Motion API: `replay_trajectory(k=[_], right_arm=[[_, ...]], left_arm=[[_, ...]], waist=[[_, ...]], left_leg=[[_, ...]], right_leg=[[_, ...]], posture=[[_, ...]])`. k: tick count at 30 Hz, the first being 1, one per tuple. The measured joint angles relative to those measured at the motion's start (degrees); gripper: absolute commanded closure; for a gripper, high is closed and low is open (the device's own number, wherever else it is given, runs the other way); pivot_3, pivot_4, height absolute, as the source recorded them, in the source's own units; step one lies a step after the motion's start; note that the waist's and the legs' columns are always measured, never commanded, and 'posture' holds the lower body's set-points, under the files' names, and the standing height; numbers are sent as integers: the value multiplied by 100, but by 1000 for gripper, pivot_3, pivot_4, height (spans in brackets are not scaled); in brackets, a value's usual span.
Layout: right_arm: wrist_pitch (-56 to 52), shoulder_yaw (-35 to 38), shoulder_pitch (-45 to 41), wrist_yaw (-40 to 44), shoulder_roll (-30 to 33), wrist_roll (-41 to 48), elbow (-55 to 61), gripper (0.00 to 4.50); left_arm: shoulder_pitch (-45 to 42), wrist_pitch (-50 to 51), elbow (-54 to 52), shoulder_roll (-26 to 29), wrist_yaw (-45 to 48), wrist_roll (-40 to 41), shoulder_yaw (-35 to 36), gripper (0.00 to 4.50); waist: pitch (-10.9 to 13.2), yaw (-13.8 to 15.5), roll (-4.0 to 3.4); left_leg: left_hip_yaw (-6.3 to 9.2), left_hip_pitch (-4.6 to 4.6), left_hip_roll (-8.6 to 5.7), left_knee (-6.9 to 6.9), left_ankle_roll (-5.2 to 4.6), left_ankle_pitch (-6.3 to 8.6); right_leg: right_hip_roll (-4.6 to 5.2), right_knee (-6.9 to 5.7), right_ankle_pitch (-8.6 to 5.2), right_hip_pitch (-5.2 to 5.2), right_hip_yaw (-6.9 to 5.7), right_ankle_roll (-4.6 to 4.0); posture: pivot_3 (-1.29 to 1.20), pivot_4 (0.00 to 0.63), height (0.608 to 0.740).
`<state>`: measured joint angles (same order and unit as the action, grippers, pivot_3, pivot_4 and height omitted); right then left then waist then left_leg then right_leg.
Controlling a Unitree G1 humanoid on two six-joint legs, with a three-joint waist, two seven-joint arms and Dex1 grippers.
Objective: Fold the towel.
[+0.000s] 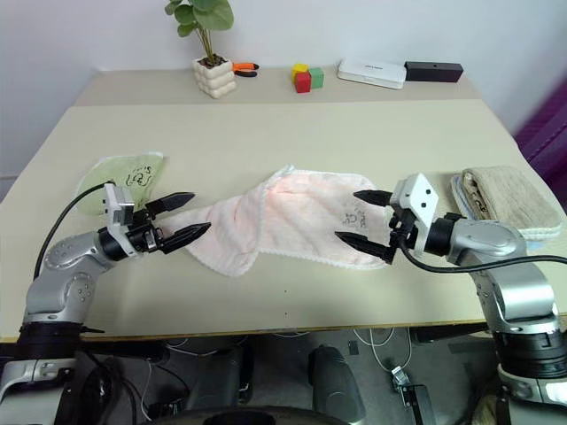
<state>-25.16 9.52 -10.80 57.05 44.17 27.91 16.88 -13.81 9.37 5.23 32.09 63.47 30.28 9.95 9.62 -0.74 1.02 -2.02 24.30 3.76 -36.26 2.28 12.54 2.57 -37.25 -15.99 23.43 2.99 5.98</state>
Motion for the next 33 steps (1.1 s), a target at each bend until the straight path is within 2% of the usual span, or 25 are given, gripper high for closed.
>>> replay_trajectory(k=[9, 16, 23, 28, 33], right_arm=[[-199, -3, 64, -271, -22, 58, 299, 35], [-85, -290, -308, -467, -324, -24, 209, 35], [57, -558, -757, -573, -566, -137, -30, 35], [378, -702, -867, -610, -843, -298, -321, 35], [643, -773, -925, -696, -1103, -394, -485, 35]], left_arm=[[-286, 15, 300, 17, -66, -211, -22, 0], [-684, 136, 526, 245, 656, -45, -8, 0], [-677, 199, 538, 432, 1348, 43, -48, 0], [-552, 250, -12, 701, 1788, -182, -662, 0], [-566, -949, -165, 711, 1903, -1240, -1581, 0]], waist=[[0, 14, 0], [0, 0, 0], [0, 9, 0], [0, 11, 1], [0, 11, 1]], left_leg=[[0, 2, -1, -5, 0, 0], [1, 1, -1, -3, 0, 0], [1, 3, 0, -4, 0, 0], [0, 3, -1, -4, 0, 0], [0, 3, -1, -4, 0, 0]], right_leg=[[1, 1, 0, -3, 0, 0], [-1, 0, 0, -2, -1, 0], [-1, 0, -1, -1, -1, -1], [1, 1, -1, -2, 0, -2], [-1, 0, -2, 0, 0, -3]], posture=[[0, 150, 740], [0, 150, 740], [0, 150, 740], [0, 150, 740], [0, 150, 740]])
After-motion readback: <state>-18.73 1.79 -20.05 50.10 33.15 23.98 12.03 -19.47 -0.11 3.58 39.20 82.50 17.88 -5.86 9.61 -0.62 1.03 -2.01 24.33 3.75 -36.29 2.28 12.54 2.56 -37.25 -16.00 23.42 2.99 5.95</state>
